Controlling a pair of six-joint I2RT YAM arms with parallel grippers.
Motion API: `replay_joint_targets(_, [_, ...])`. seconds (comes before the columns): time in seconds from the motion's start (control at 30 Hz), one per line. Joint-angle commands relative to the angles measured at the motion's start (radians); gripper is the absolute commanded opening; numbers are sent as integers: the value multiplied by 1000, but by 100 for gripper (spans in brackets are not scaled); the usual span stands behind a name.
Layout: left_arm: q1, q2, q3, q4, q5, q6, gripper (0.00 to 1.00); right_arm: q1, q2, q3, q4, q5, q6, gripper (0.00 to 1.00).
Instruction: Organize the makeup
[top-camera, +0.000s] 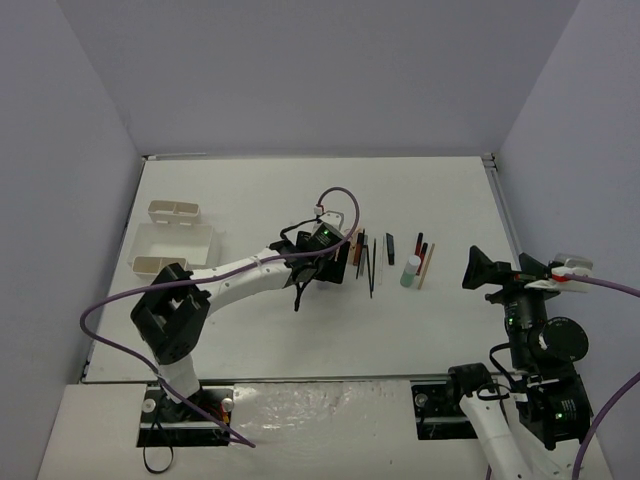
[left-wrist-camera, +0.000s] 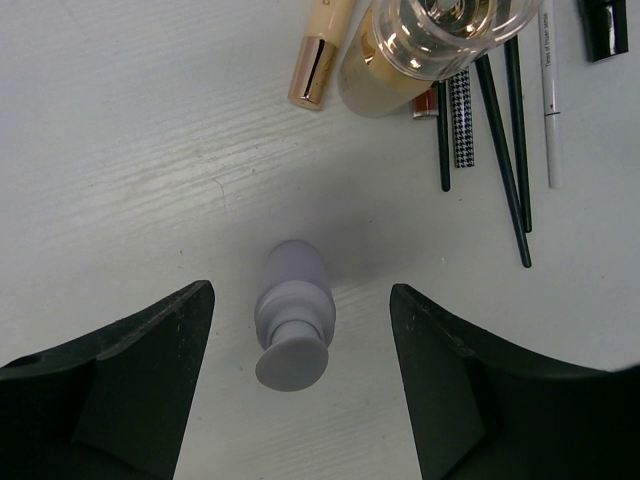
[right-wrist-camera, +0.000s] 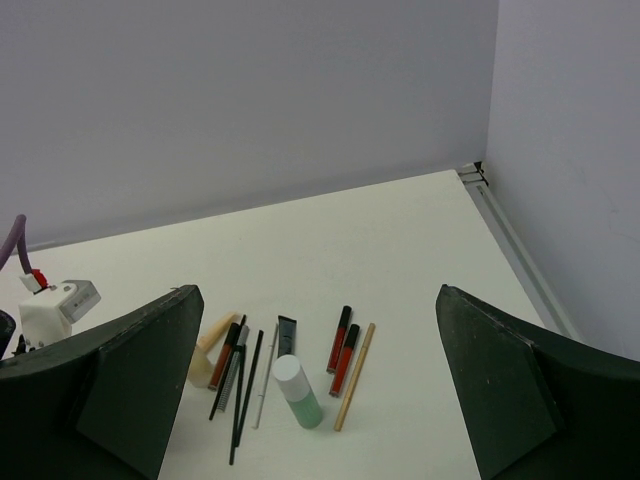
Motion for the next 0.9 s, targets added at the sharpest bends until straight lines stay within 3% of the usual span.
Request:
replay_joint_targets(0.0, [-8, 4, 76, 12, -36, -20, 65, 6, -8, -3, 64, 18, -3, 100])
replay_joint_targets(0.23, [-8, 22, 91, -7, -43, -22, 55, 6, -21, -7, 62, 23, -4, 100])
replay_joint_targets(0.57, [-8, 38, 103, -41, -56, -31, 50, 8, -32, -12, 62, 26, -6, 100])
replay_joint_targets(0.87, [-8, 33, 115, -63, -53, -35, 25, 9, -39, -14, 60, 31, -7, 100])
